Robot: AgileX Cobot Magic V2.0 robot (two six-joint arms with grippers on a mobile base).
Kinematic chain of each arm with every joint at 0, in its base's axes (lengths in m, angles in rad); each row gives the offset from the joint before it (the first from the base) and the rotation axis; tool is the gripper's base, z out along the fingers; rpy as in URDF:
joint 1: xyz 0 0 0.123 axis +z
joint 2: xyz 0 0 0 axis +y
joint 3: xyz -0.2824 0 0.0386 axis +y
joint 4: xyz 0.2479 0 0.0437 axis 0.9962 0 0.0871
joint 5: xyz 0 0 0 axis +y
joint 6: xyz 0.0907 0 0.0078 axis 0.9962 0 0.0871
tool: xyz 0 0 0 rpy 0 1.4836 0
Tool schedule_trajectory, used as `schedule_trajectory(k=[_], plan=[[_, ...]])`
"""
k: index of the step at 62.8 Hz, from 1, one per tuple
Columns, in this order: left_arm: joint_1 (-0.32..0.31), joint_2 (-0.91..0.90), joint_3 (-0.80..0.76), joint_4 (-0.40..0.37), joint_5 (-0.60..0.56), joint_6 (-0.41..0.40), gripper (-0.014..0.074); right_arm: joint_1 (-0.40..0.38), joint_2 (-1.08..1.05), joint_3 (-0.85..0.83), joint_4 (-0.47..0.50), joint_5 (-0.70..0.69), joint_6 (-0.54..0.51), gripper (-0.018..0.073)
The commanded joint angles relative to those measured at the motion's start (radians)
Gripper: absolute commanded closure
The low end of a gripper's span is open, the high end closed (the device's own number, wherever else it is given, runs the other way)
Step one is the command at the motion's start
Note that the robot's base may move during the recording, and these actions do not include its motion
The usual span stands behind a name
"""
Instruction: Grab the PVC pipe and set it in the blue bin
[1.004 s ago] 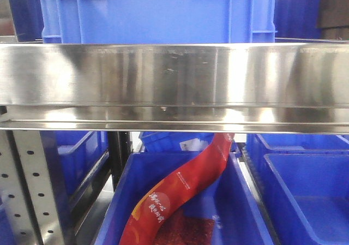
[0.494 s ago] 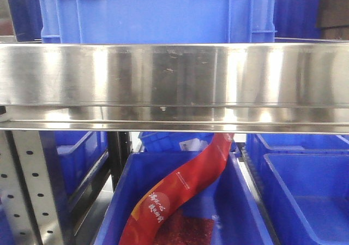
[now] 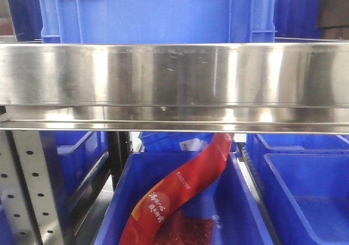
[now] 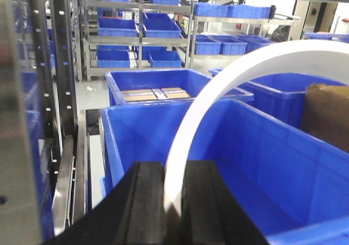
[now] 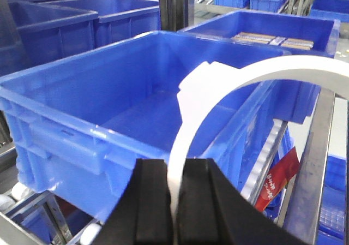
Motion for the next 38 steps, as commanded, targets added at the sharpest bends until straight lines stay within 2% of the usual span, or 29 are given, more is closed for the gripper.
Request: schedule_trajectory(k=[1,21,38], plan=[[-0.007,0.038,-0.030,-0.004,-0.035,-0.002,0.0708,0.001,0.031,-0.032,0.006,-0.034,-0.012,0.0721],[-0.007,0.138,-0.108,-0.004,-0.125,-0.002,0.0708,0.005,0.204,-0.215,0.036,0.006,-0.012,0.0721],[-0.023,0.250,-0.212,-0.004,-0.121,-0.002,0.0708,0.072,0.343,-0.353,0.036,0.006,-0.059,0.0721]])
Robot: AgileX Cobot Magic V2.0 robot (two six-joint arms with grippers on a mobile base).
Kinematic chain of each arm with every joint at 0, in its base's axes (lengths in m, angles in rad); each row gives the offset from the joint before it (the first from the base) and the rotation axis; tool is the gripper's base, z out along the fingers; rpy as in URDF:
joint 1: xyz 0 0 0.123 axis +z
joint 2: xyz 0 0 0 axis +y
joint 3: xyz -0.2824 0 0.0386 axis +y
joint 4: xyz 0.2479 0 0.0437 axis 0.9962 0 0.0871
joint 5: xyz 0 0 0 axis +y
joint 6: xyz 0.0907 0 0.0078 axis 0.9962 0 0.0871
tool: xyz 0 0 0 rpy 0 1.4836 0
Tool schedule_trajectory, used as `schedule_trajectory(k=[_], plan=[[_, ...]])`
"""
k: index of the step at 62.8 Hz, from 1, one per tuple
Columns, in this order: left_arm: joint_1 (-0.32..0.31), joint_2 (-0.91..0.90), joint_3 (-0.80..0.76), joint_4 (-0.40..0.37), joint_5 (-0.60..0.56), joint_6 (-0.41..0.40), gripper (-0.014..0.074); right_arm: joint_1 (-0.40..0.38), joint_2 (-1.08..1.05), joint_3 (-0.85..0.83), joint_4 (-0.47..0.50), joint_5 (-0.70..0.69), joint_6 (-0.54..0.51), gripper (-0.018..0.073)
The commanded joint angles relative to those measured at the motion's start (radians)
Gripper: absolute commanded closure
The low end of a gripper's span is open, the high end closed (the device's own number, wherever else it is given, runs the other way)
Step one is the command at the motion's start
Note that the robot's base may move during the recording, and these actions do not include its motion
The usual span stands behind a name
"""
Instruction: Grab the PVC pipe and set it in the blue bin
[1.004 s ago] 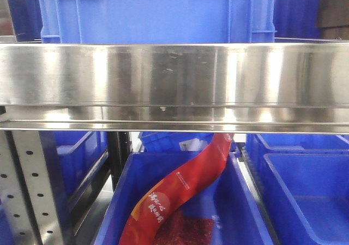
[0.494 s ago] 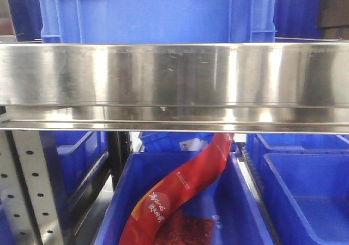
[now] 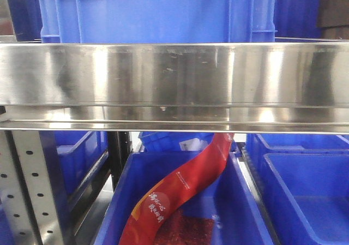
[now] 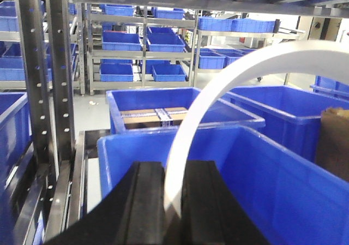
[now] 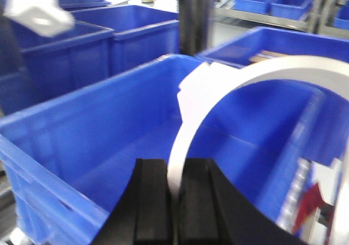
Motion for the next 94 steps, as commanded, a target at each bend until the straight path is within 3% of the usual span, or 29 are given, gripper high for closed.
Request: schedule_trajectory(k=[1,21,32,40,94], plan=[[-0.018,0.042,-0.042,-0.005,-0.025,-0.002,0.0708,0.015,0.048,-0.045,0.007,-0.017,-0.017,0.0721],[-0.034,0.170,-0.130,0.037,-0.029,-0.002,0.0708,0.030,0.174,-0.132,0.007,-0.051,-0.041,0.0721],[-0.034,0.200,-0.134,0.042,-0.116,-0.002,0.0708,0.030,0.227,-0.175,0.007,-0.069,-0.041,0.0721],[-0.034,0.225,-0.152,0.042,-0.118,-0.002,0.0708,0.030,0.274,-0.204,0.007,-0.067,-0.041,0.0721],[-0.012,0.320,-0.164,0.044,-0.145,-0.002,0.0706,0.031,0.390,-0.210,0.005,-0.095,-0.087,0.0721]])
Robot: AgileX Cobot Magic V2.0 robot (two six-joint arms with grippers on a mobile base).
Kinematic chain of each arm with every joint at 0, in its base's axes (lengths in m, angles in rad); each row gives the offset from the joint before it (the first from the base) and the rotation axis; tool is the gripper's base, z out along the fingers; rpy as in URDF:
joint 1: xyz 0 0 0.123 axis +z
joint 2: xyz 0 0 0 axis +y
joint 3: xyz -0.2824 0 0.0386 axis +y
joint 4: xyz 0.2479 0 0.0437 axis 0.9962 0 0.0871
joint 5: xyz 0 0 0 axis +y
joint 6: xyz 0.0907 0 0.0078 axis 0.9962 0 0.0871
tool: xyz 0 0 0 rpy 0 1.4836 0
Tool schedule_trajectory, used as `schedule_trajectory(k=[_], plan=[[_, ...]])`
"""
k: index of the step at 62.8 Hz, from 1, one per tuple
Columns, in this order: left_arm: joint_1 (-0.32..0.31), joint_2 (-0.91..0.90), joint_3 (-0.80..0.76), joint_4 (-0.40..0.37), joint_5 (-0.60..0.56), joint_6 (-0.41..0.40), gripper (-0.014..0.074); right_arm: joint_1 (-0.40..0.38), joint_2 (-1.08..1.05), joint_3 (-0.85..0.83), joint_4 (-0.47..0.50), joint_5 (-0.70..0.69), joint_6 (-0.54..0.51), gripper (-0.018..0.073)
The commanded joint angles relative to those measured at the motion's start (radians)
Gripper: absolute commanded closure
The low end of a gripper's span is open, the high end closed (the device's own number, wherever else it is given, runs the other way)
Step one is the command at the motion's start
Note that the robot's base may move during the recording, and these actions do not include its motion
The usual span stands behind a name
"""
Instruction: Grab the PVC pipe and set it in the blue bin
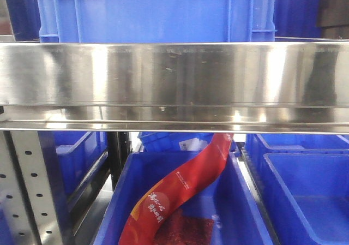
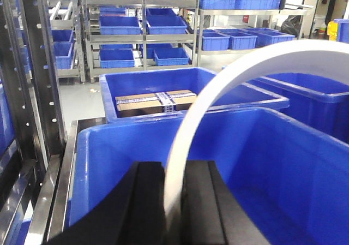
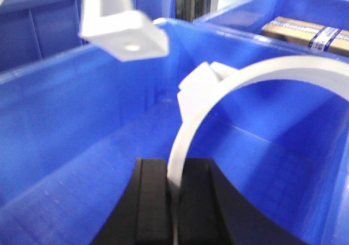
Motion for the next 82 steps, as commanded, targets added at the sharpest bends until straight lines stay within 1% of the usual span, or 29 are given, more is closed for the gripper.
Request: schedule_trajectory(k=[1,7,13,16,18,24,27,35,40,46,51,63,69,74,78,82], plan=[[0.005,-0.002,-0.009,0.001,-0.036,-0.002,0.0706,0.002,-0.001,-0.008,0.004,-0.013,-0.028,0.0721],[0.005,-0.002,-0.009,0.001,-0.036,-0.002,0.0697,0.002,-0.001,-0.010,0.004,-0.013,-0.028,0.0721],[0.005,-0.002,-0.009,0.001,-0.036,-0.002,0.0619,0.004,-0.001,-0.010,0.004,-0.013,-0.028,0.0708],[0.005,-0.002,-0.009,0.001,-0.038,-0.002,0.0564,0.004,-0.001,-0.010,0.004,-0.013,-0.028,0.0669],[0.005,-0.002,-0.009,0.001,-0.037,-0.002,0.0528,0.007,-0.001,-0.010,0.004,-0.013,-0.028,0.0628],[0.005,-0.002,-0.009,0.001,-0.040,-0.002,0.0465,0.012,-0.001,-0.010,0.004,-0.020,-0.028,0.0507],[0.005,-0.002,-0.009,0.001,-0.041,-0.002,0.0451,0.017,-0.001,-0.010,0.004,-0.022,-0.028,0.0446],[0.005,-0.002,-0.009,0.001,-0.041,-0.002,0.0445,0.021,-0.001,-0.010,0.004,-0.031,-0.028,0.0333],[0.005,-0.002,-0.009,0.001,-0.041,-0.002,0.0445,0.021,-0.001,-0.010,0.004,-0.033,-0.028,0.0308],[0.005,-0.002,-0.009,0.001,-0.041,-0.002,0.0445,0.021,-0.003,-0.010,0.004,-0.035,-0.028,0.0323],[0.005,-0.006,-0.009,0.001,-0.042,-0.002,0.0445,0.021,-0.012,-0.010,0.004,-0.035,-0.028,0.0363],[0.005,-0.045,-0.009,0.001,-0.012,-0.002,0.0447,0.021,-0.058,-0.010,-0.001,-0.031,-0.028,0.0522],[0.005,-0.072,-0.009,0.001,0.021,-0.002,0.0454,0.021,-0.083,-0.010,-0.025,-0.024,-0.028,0.0598],[0.005,-0.093,-0.009,0.001,0.044,-0.002,0.0493,0.021,-0.099,-0.010,-0.040,-0.007,-0.028,0.0651],[0.005,-0.110,-0.009,0.005,0.061,-0.002,0.0552,0.021,-0.111,-0.010,-0.051,0.008,-0.028,0.0694],[0.005,-0.127,-0.009,0.008,0.077,-0.002,0.0634,0.021,-0.123,-0.010,-0.052,0.019,-0.028,0.0728]])
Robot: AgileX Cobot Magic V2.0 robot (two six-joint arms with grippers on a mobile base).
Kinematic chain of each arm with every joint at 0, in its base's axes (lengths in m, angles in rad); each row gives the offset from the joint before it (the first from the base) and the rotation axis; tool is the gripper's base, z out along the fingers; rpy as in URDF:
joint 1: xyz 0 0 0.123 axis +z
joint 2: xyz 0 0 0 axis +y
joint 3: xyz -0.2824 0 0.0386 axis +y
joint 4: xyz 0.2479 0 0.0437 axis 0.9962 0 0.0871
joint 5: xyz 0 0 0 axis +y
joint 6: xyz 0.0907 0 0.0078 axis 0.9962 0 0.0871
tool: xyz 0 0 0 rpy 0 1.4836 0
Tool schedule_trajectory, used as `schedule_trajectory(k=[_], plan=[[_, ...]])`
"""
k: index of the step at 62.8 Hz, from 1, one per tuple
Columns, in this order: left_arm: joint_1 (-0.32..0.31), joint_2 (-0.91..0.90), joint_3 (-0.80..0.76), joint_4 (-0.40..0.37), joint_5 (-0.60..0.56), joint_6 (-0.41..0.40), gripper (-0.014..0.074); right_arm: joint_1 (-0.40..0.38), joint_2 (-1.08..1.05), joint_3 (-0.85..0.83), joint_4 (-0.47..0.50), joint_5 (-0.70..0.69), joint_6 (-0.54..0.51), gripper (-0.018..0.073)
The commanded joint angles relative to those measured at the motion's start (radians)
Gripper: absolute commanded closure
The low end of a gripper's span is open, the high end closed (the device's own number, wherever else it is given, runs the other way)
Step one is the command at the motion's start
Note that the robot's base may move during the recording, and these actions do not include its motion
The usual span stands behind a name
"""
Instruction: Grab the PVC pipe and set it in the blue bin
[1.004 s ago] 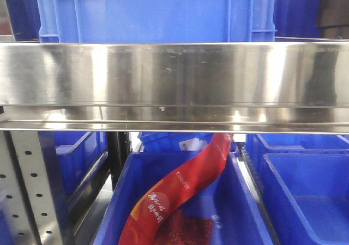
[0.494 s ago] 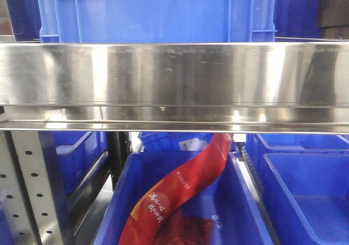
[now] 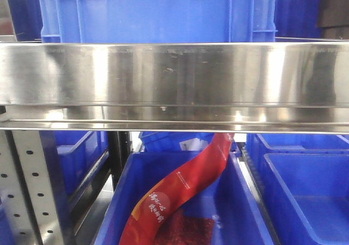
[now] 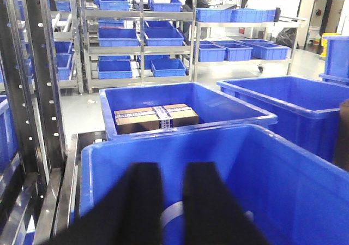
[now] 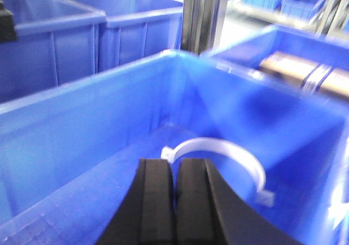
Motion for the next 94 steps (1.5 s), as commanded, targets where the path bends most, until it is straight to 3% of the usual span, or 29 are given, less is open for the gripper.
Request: schedule_trajectory(k=[1,4,32,52,65,81,94], plan=[[0.005,-0.031,-0.009,0.006,0.018,-0.002,0.0652,0.000,-0.026,-0.008,-0.012,0.005,-0.007,0.0728],[0.005,-0.043,-0.009,0.008,0.034,-0.002,0.0710,0.000,-0.033,-0.008,-0.012,0.007,-0.007,0.0728],[0.005,-0.142,-0.009,0.037,0.137,-0.002,0.0708,-0.006,-0.121,-0.008,-0.021,0.072,0.046,0.0725],[0.005,-0.216,-0.007,0.044,0.253,-0.002,0.0708,-0.112,-0.192,-0.008,-0.028,0.155,0.050,0.0721],[0.003,-0.233,-0.007,0.044,0.281,-0.002,0.0708,-0.140,-0.227,-0.003,-0.047,0.196,0.050,0.0721],[0.003,-0.256,0.014,0.044,0.290,-0.002,0.0708,-0.140,-0.286,0.108,-0.051,0.138,0.050,0.0721],[0.003,-0.331,0.135,0.044,0.210,-0.002,0.0708,-0.140,-0.382,0.244,-0.051,0.043,0.050,0.0721]])
